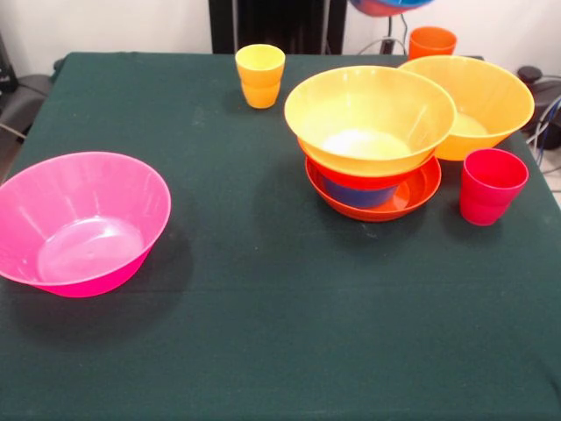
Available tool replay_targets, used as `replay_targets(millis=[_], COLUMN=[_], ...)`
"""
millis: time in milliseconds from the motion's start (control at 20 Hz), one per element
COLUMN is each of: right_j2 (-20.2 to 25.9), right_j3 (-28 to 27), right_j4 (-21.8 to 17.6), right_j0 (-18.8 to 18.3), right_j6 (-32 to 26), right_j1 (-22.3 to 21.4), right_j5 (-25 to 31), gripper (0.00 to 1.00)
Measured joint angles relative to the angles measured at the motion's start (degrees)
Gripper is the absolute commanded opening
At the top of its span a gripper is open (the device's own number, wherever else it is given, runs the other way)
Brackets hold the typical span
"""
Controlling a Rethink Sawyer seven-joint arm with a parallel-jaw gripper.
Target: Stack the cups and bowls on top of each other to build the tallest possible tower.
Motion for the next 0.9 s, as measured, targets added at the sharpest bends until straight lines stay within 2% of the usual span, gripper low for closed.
replay_targets(millis=[250, 650, 900], right_j2=[-0.9, -2.0, -2.5], right_j3=[-1.2, -1.6, -1.6], right_j4=[-0.1, -0.1, -0.1], right_j0=[0.0, -0.5, -0.5], right_j6=[0.0, 0.0, 0.0], right_j1=[3.2, 8.7, 10.1], right_j5=[-1.2, -7.6, -8.7], gripper=[0.00, 0.00, 0.00])
